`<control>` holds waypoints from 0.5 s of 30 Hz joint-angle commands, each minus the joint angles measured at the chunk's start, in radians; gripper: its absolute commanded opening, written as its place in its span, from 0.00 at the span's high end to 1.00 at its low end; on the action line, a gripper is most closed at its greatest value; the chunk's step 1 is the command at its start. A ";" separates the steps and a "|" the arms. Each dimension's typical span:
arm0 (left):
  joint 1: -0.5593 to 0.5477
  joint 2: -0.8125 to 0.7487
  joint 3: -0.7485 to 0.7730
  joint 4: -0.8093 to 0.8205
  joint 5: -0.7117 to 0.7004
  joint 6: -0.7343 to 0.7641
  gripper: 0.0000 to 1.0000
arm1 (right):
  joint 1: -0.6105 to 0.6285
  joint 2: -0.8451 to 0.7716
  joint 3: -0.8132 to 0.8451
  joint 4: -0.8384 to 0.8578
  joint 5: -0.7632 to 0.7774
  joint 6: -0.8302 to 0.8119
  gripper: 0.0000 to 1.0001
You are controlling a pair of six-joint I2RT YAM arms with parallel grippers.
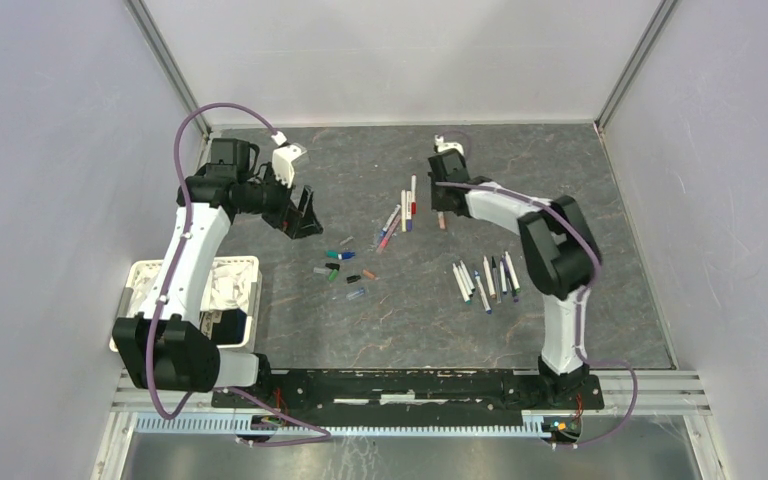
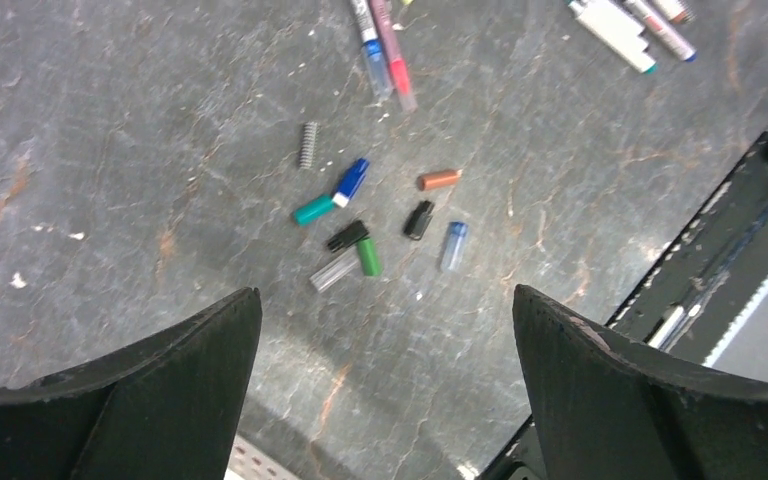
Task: Open the pen caps
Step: Pick up the pen from the center of the board.
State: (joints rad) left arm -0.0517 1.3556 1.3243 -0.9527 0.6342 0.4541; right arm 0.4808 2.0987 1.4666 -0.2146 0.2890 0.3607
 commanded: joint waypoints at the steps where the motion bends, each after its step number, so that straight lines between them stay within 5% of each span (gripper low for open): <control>1: 0.004 -0.054 -0.024 0.099 0.182 -0.146 0.00 | 0.004 -0.330 -0.212 0.244 -0.126 0.134 1.00; 7: -0.036 -0.084 -0.028 0.154 0.364 -0.221 0.00 | 0.139 -0.682 -0.532 0.644 -0.203 0.307 1.00; 15: -0.242 -0.118 -0.022 0.169 0.287 -0.240 0.00 | 0.391 -0.801 -0.631 0.961 -0.058 0.403 1.00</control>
State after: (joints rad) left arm -0.2188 1.2724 1.2900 -0.8257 0.9092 0.2733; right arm 0.8108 1.2987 0.8436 0.5499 0.1642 0.6956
